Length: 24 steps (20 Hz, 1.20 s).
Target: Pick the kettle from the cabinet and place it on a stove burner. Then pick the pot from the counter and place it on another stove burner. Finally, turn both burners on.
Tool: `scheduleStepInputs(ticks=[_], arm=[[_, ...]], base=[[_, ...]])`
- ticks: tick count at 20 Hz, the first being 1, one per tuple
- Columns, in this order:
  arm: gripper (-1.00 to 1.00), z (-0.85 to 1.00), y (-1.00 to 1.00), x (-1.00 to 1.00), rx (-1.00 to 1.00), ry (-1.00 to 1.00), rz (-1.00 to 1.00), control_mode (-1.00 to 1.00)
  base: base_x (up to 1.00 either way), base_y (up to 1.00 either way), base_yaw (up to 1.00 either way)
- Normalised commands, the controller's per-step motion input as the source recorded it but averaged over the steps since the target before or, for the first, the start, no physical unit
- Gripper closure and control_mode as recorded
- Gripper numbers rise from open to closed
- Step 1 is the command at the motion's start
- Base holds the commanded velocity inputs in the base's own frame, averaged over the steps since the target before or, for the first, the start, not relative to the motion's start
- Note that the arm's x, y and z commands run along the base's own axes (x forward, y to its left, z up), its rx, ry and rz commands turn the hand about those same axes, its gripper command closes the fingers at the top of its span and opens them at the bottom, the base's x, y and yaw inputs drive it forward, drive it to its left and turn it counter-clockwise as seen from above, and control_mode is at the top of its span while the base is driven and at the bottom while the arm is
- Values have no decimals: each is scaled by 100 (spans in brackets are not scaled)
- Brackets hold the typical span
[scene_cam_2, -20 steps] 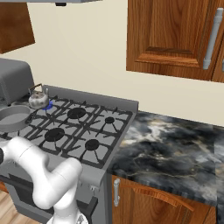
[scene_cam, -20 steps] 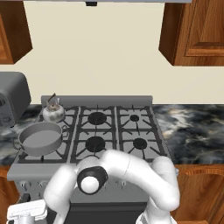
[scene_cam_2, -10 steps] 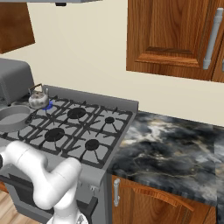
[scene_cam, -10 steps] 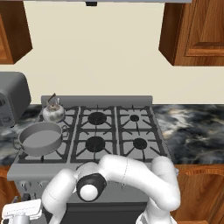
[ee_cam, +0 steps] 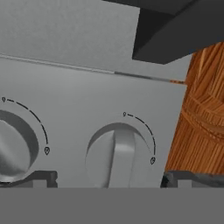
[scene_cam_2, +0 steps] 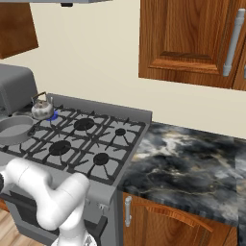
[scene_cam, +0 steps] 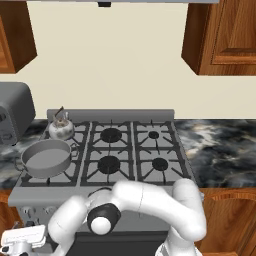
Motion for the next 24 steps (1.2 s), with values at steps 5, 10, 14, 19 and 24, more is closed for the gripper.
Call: scheduleStepInputs(ticks=[5, 10, 14, 19, 24], arm=[[-100, 0, 14, 7, 0, 1, -3, -100], [-100, 0, 0, 11, 0, 4, -3, -100], [-100, 0, 0, 13, 1, 3, -3, -100], [-100, 0, 0, 4, 0, 1, -3, -100], [-100, 0, 0, 0, 0, 0, -3, -100]], base=[[0, 0, 0], [0, 0, 0], [0, 0, 0], [0, 0, 0], [0, 0, 0]])
